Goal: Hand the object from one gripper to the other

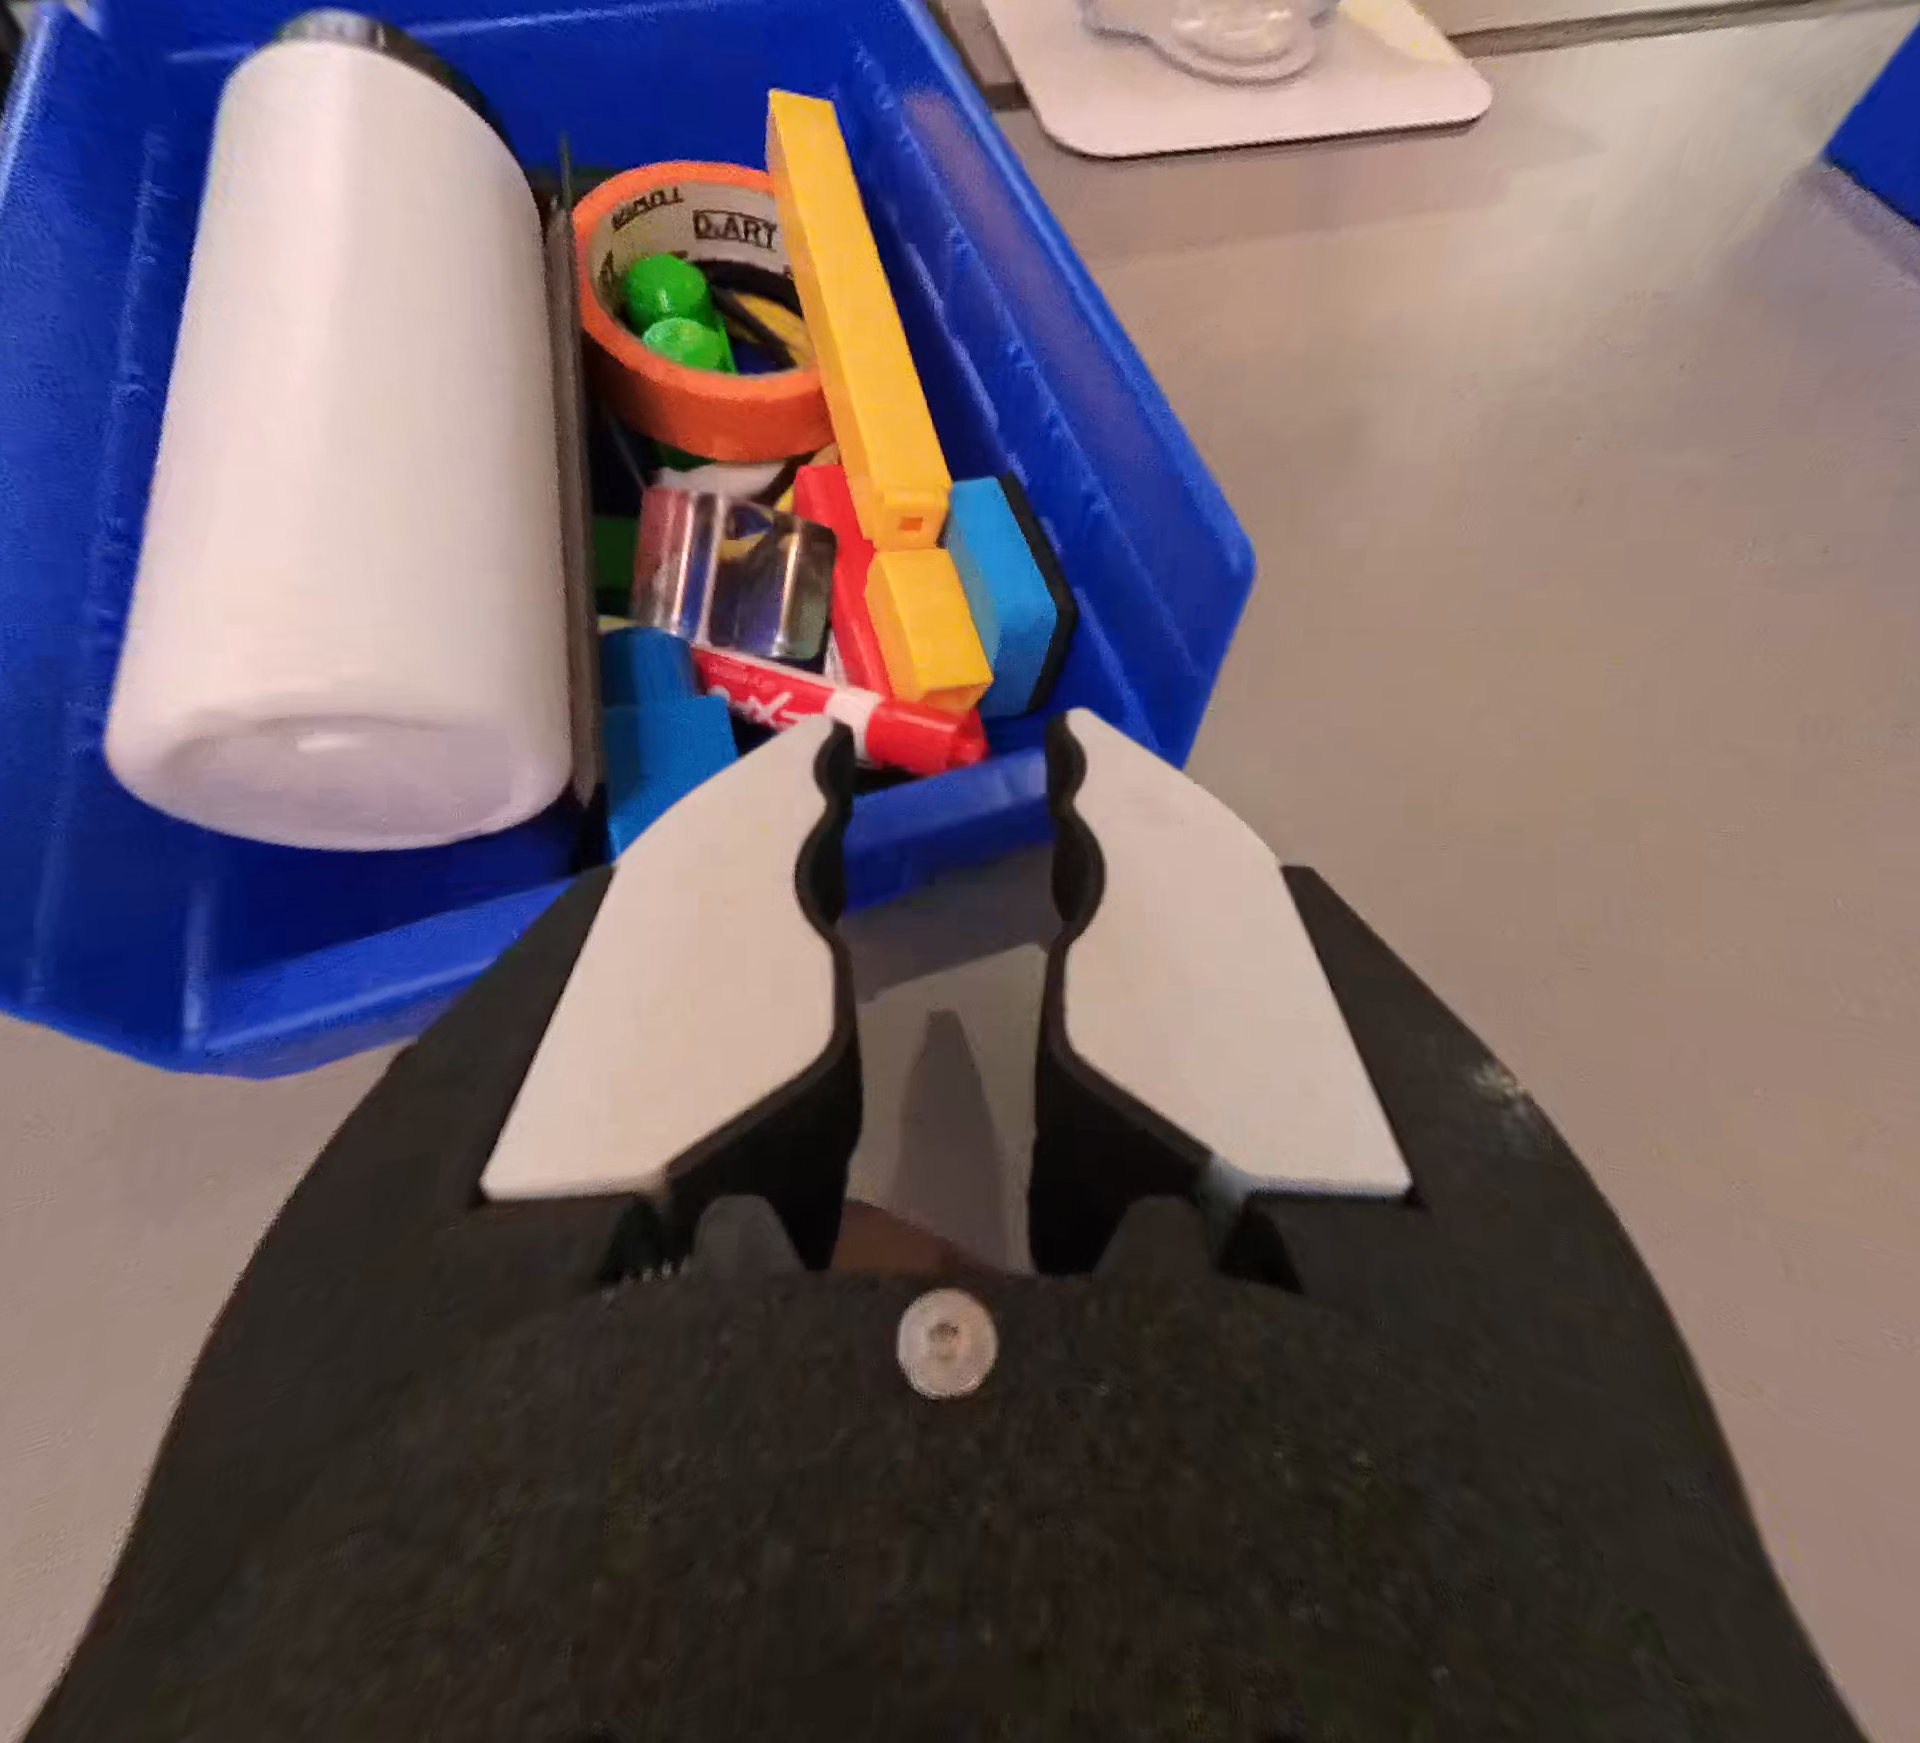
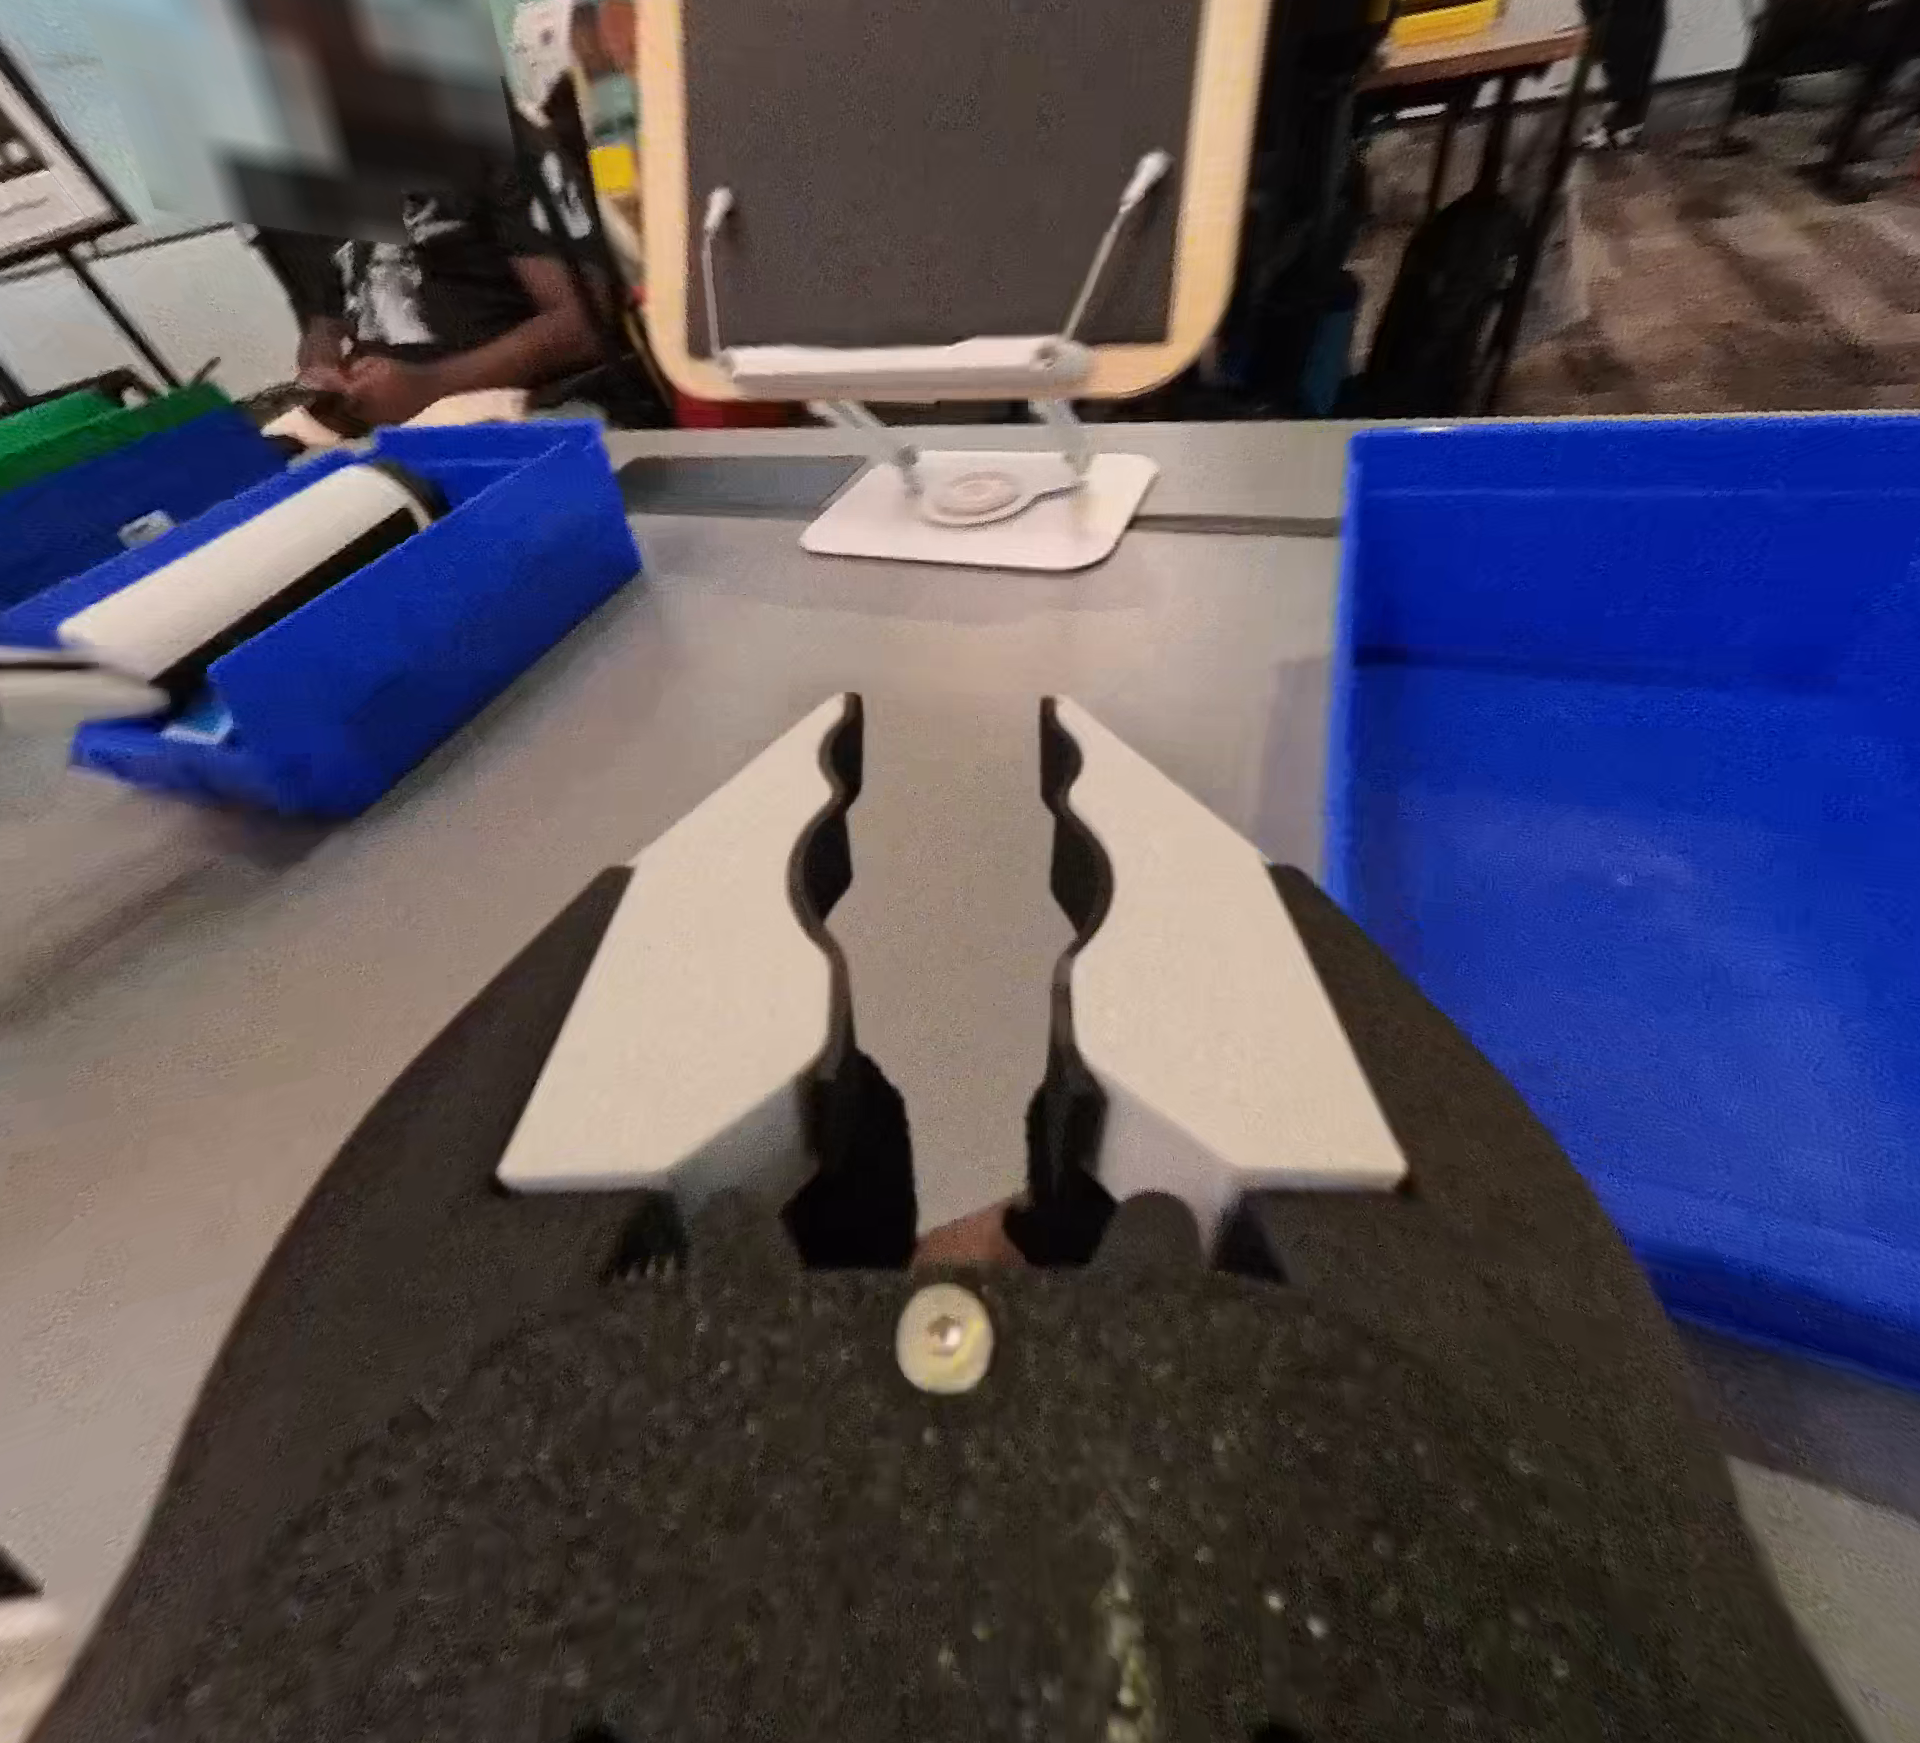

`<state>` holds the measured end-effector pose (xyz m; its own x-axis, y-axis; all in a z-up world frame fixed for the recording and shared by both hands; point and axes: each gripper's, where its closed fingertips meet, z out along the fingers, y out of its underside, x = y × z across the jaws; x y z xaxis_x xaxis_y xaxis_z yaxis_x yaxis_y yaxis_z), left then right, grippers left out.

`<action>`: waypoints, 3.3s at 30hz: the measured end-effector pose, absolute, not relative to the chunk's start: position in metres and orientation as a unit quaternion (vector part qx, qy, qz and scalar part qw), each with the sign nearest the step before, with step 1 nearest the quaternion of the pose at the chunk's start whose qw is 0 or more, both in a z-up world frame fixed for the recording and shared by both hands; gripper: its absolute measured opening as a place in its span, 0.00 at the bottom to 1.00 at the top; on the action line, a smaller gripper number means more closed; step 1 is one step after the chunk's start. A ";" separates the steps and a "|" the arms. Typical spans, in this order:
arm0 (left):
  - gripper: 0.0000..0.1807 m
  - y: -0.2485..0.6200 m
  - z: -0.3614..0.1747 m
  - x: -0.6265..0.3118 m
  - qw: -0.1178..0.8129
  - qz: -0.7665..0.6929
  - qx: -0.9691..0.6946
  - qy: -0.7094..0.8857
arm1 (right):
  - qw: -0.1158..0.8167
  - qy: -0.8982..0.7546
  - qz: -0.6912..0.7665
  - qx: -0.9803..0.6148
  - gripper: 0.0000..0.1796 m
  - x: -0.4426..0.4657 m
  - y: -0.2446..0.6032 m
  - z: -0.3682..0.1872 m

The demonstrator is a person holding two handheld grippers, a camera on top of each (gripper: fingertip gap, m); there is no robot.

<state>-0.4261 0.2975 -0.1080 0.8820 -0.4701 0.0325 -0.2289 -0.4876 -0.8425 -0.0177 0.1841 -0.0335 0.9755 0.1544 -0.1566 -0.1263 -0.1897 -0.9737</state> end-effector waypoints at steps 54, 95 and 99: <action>0.15 0.219 -0.102 -0.307 0.256 -0.305 -0.742 0.540 | 0.581 -0.219 0.238 -0.747 0.24 -0.143 0.169 -0.069; 0.28 0.360 -0.144 -0.410 0.169 -0.030 -0.725 0.667 | 0.374 -0.334 0.446 -0.742 0.33 -0.181 0.171 -0.109; 0.28 0.363 -0.091 -0.405 0.292 -0.144 -0.795 0.512 | 0.514 -0.333 0.338 -0.715 0.34 -0.194 0.216 -0.082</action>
